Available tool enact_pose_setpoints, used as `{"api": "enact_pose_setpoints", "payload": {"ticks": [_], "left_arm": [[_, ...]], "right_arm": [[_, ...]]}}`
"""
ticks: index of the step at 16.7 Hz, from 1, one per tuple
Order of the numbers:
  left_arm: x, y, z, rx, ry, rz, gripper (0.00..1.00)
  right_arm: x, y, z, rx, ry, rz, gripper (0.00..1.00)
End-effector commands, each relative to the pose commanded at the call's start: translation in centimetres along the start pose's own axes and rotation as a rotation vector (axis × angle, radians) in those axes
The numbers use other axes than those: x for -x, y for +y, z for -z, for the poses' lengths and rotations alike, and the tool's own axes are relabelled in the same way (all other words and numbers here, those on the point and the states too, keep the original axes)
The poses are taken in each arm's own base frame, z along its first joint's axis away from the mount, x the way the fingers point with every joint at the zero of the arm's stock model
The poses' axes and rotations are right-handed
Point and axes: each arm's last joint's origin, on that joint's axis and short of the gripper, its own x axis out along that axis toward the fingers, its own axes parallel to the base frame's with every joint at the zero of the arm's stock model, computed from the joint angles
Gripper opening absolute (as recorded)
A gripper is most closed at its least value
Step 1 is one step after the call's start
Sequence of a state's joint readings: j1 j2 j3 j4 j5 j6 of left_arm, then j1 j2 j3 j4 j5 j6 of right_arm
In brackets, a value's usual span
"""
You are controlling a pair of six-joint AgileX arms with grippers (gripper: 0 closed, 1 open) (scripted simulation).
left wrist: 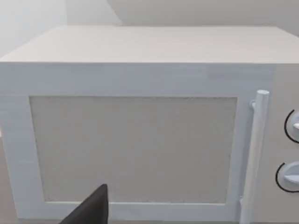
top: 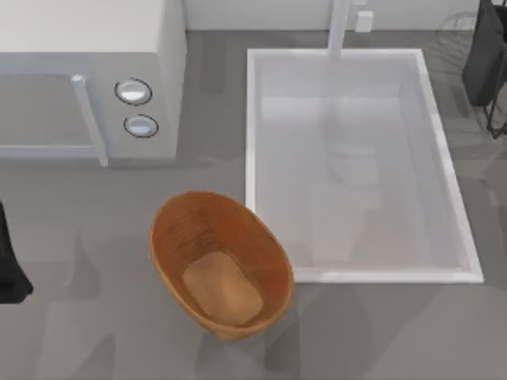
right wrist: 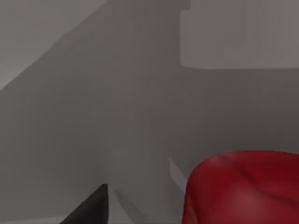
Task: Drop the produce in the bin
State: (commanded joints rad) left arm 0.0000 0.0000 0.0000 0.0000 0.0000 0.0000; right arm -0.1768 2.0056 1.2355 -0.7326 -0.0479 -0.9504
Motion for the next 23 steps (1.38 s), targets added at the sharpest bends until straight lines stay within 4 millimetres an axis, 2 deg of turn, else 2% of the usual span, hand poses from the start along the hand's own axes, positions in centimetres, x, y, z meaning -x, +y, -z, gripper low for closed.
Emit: {"api": "enact_pose_setpoints", "payload": {"ticks": [4,17,23], "left_arm": [[0.00,0.00,0.00,0.000,0.000,0.000,1.00],[0.00,0.00,0.00,0.000,0.000,0.000,1.00],[0.00,0.00,0.00,0.000,0.000,0.000,1.00]], "right_arm": [[-0.33,0.04,0.04,0.000,0.002,-0.002,1.00],[-0.33,0.04,0.04,0.000,0.002,-0.002,0.02],[-0.33,0.04,0.04,0.000,0.002,-0.002,0.00]]}}
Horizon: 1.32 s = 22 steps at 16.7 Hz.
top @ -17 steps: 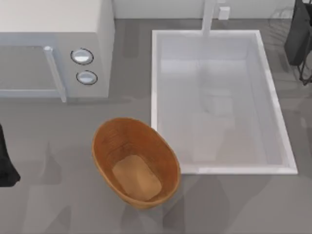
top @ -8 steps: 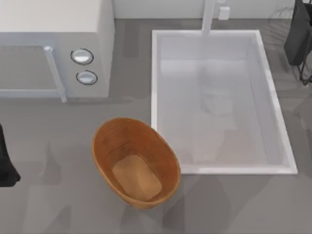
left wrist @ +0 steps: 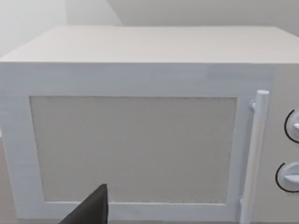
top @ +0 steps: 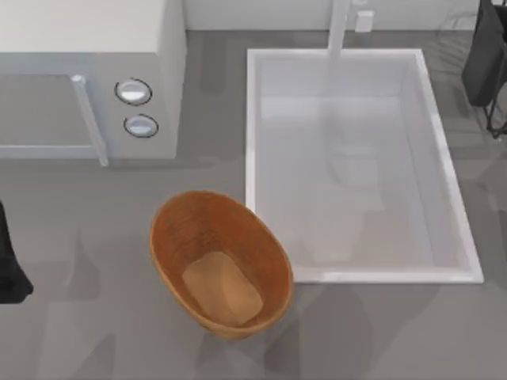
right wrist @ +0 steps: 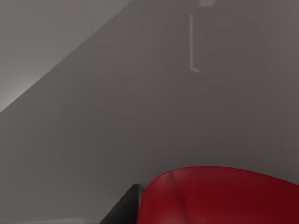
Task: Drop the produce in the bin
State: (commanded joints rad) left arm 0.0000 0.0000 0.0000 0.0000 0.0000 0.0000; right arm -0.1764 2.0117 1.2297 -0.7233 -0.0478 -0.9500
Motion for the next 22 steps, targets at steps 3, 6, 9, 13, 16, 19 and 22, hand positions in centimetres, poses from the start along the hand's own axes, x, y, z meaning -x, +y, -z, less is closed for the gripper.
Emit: {"api": "enact_pose_setpoints", "payload": {"ticks": [3,6,9,13,16,19,22], "left_arm": [[0.0,0.0,0.0,0.000,0.000,0.000,1.00],[0.0,0.0,0.0,0.000,0.000,0.000,1.00],[0.0,0.0,0.0,0.000,0.000,0.000,1.00],[0.0,0.0,0.0,0.000,0.000,0.000,1.00],[0.0,0.0,0.0,0.000,0.000,0.000,1.00],[0.0,0.0,0.0,0.000,0.000,0.000,1.00],[0.0,0.0,0.0,0.000,0.000,0.000,1.00]], "right_arm": [[0.5,0.4,0.1,-0.015,-0.004,-0.018,0.00],[1.5,-0.1,-0.2,-0.013,-0.007,-0.014,0.00],[4.7,-0.7,-0.9,-0.008,-0.004,-0.017,0.00],[10.7,-0.6,-1.2,-0.011,0.015,-0.043,0.00],[14.5,-0.2,-1.1,-0.014,0.002,-0.027,0.00],[15.5,0.0,-1.1,-0.015,-0.004,-0.018,0.00],[15.3,0.0,-1.2,-0.014,-0.002,-0.021,0.00]]}}
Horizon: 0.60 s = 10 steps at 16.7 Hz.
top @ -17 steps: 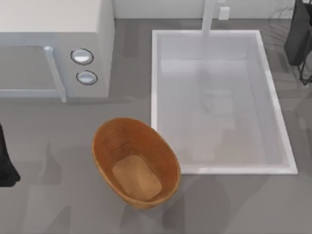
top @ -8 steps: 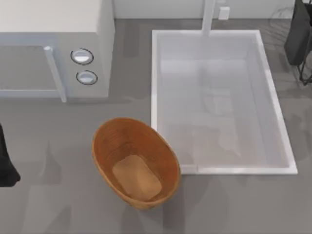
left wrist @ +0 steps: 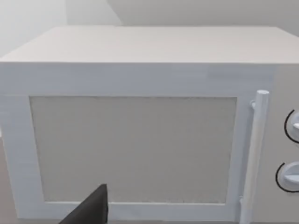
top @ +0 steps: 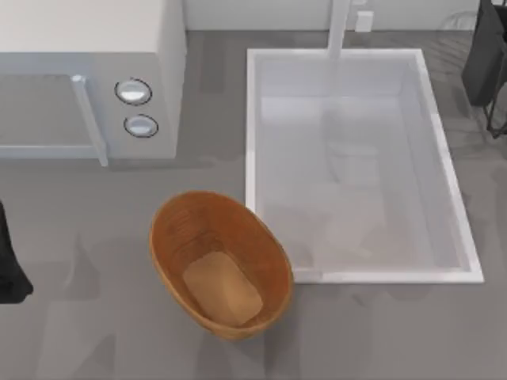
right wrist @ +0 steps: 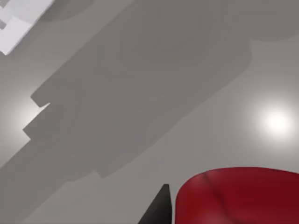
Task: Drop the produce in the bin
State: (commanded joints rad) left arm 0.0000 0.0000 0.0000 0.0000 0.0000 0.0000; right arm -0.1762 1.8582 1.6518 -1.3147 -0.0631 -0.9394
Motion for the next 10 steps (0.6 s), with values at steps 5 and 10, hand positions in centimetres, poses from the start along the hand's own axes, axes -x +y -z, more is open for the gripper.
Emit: {"api": "enact_pose_setpoints", "payload": {"ticks": [5,10], "left_arm": [[0.0,0.0,0.0,0.000,0.000,0.000,1.00],[0.0,0.0,0.0,0.000,0.000,0.000,1.00]], "right_arm": [[-0.3,0.9,-1.9,0.199,-0.007,-0.017,0.00],[-2.0,4.0,-6.6,0.705,-0.006,-0.103,0.00]]}}
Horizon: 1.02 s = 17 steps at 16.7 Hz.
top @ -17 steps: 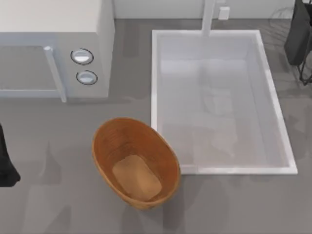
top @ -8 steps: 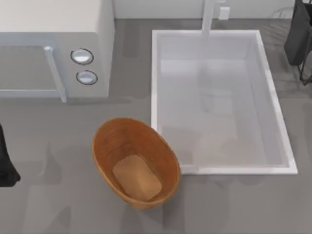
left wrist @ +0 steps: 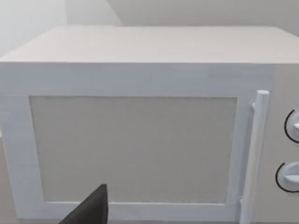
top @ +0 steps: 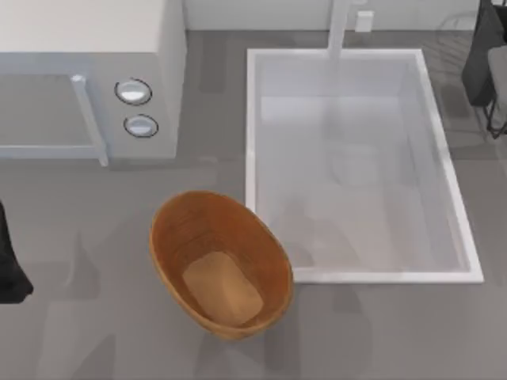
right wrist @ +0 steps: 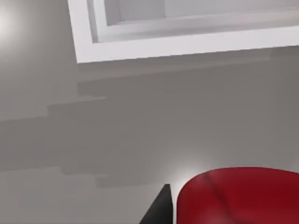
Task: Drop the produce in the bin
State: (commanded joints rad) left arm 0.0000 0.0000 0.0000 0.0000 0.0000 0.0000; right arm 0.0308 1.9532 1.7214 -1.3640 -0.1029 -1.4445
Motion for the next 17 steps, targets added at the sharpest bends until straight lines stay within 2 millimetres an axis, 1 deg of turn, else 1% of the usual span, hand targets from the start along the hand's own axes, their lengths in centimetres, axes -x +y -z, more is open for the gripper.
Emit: {"api": "enact_pose_setpoints", "payload": {"ticks": [3,5,7,10,12,14,17], "left_arm": [[0.0,0.0,0.0,0.000,0.000,0.000,1.00],[0.0,0.0,0.0,0.000,0.000,0.000,1.00],[0.0,0.0,0.0,0.000,0.000,0.000,1.00],[0.0,0.0,0.0,0.000,0.000,0.000,1.00],[0.0,0.0,0.0,0.000,0.000,0.000,1.00],[0.0,0.0,0.0,0.000,0.000,0.000,1.00],[0.0,0.0,0.0,0.000,0.000,0.000,1.00]], "right_arm": [[-2.1,0.0,-4.5,0.394,-0.012,-0.094,0.00],[-3.7,0.5,-7.8,0.676,-0.028,-0.167,0.00],[-5.2,1.3,-11.2,0.966,-0.052,-0.240,0.00],[-7.2,3.2,-16.2,1.407,-0.096,-0.332,0.00],[-8.0,4.7,-19.4,1.699,-0.120,-0.370,0.00],[-8.3,6.4,-22.5,1.986,-0.134,-0.388,0.00],[-7.6,9.1,-26.7,2.392,-0.111,-0.366,0.00]]}}
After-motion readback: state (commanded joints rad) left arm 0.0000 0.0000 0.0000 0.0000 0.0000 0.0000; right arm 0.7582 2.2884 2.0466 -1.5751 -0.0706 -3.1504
